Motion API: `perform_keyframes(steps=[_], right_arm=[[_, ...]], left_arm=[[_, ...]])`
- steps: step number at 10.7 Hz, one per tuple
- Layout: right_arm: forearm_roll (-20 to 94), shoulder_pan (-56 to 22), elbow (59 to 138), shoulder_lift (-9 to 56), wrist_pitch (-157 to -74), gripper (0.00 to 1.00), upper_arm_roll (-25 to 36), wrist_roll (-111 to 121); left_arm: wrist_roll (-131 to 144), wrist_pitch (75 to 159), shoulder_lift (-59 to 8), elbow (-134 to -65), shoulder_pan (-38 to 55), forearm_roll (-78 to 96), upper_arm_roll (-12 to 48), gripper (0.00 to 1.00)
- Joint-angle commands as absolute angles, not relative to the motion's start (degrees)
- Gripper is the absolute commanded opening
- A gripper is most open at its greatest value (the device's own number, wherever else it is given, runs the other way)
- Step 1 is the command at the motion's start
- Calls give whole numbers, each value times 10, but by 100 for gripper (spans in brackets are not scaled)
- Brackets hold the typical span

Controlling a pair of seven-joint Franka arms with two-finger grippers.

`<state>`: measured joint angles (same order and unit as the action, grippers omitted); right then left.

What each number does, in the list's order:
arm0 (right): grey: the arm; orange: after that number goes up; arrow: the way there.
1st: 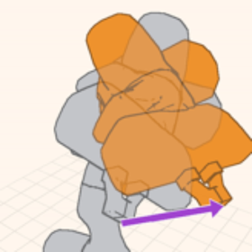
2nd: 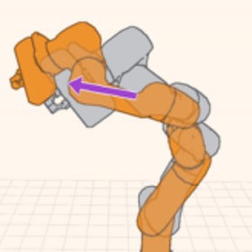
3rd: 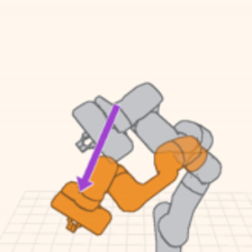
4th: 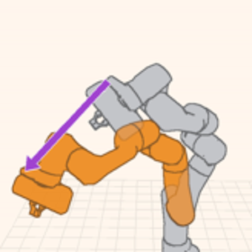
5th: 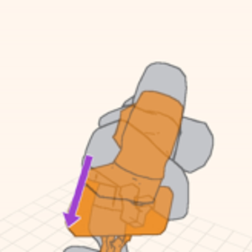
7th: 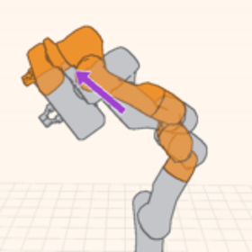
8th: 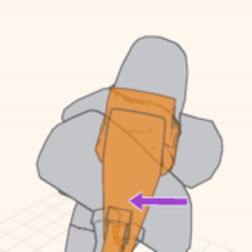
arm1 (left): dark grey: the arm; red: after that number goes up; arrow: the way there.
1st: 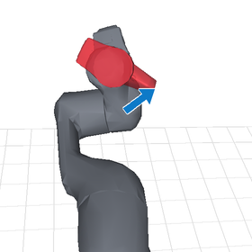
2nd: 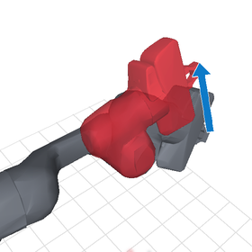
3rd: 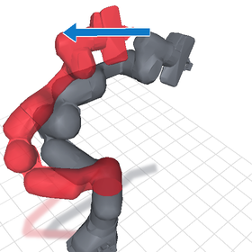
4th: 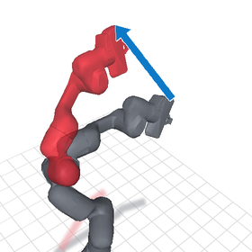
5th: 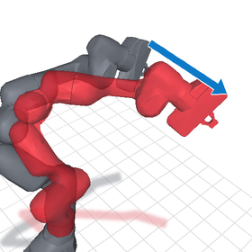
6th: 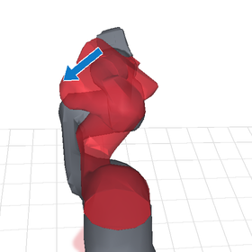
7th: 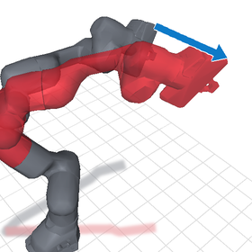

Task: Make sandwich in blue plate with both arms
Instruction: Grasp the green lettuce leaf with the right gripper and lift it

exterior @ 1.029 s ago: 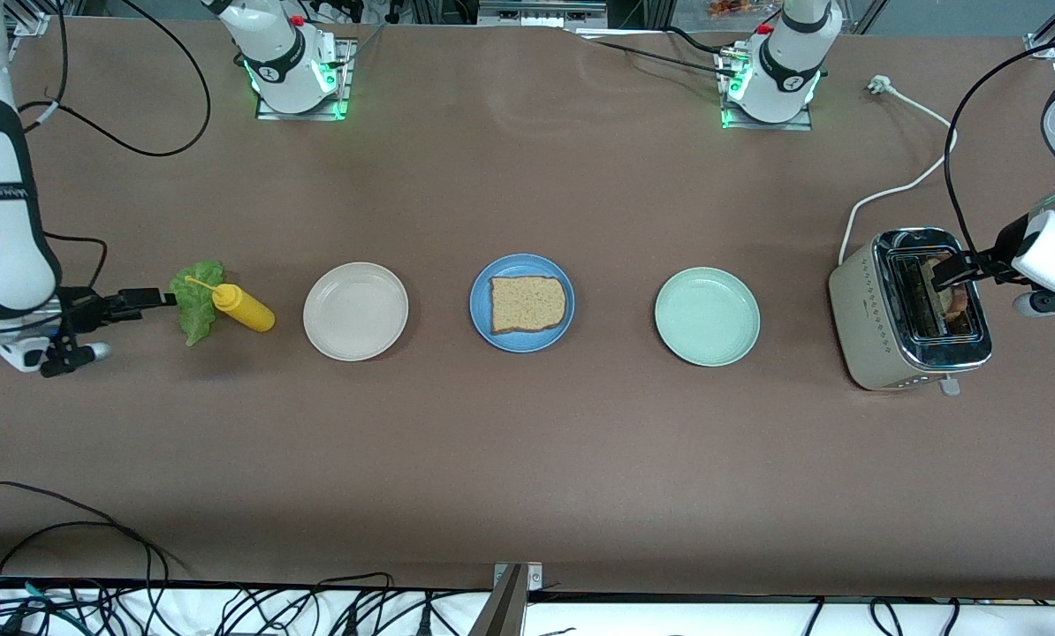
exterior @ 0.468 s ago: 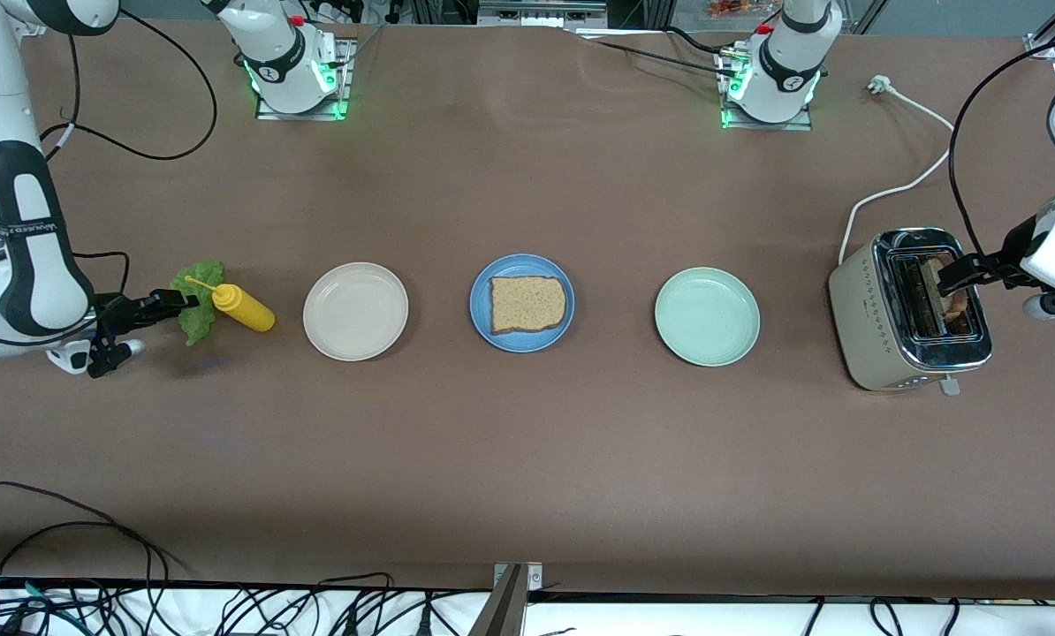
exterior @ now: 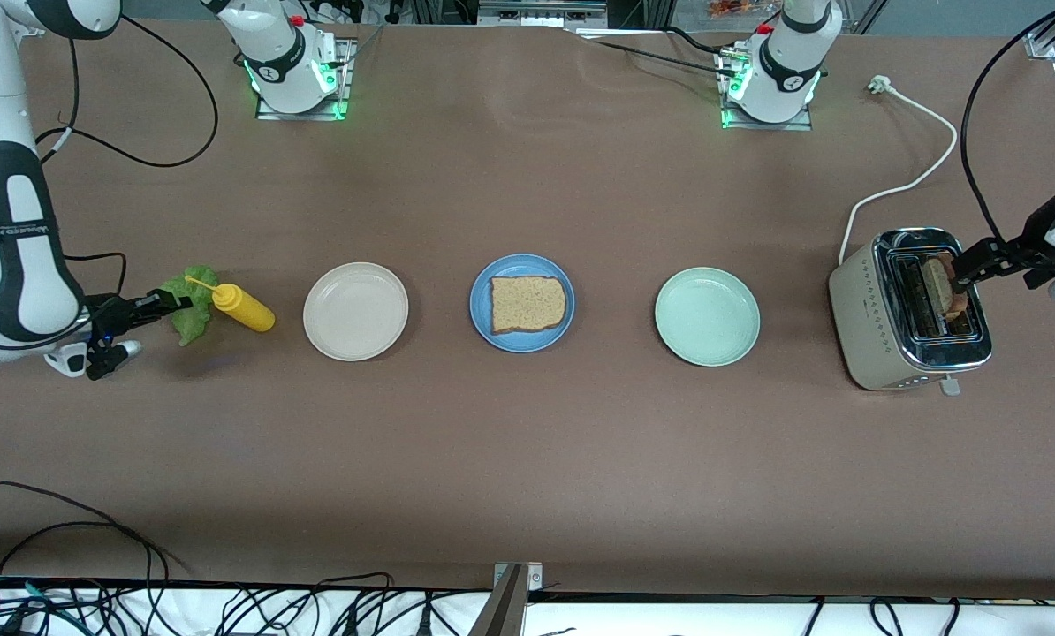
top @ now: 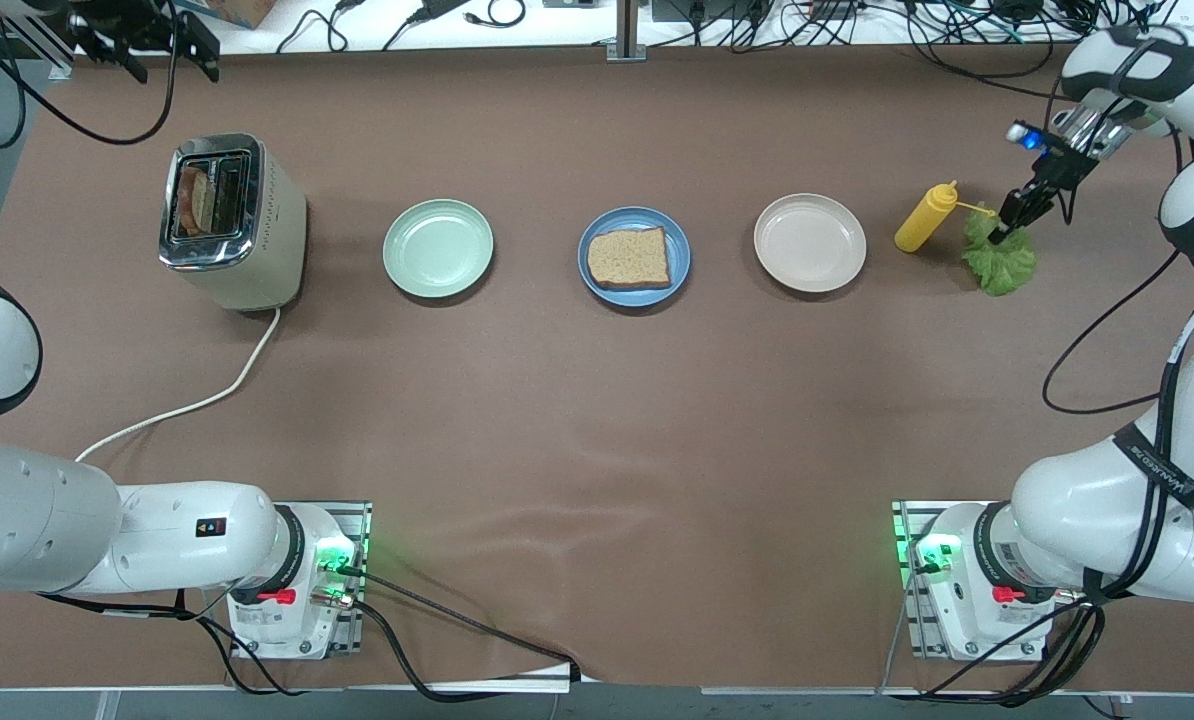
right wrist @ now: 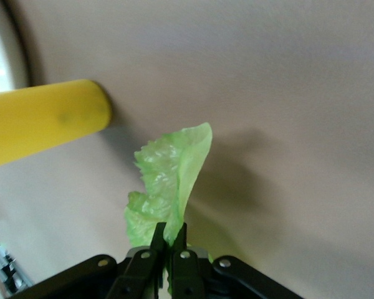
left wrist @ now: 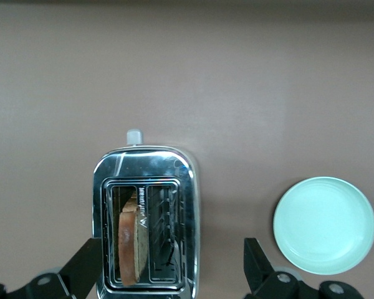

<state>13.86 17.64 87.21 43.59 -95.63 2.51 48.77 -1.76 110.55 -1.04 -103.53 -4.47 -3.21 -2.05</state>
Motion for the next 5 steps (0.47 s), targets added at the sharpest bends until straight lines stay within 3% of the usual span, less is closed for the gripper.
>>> perform_keyframes(steps=[1, 5], right_arm=[[134, 181, 745, 440, -815, 0, 23, 488], [179, 175, 645, 438, -626, 0, 14, 413]], left_arm=[[-29, 1016, -10, -952, -66, -17, 25, 100], [-10, 920, -10, -854, -66, 26, 56, 100]])
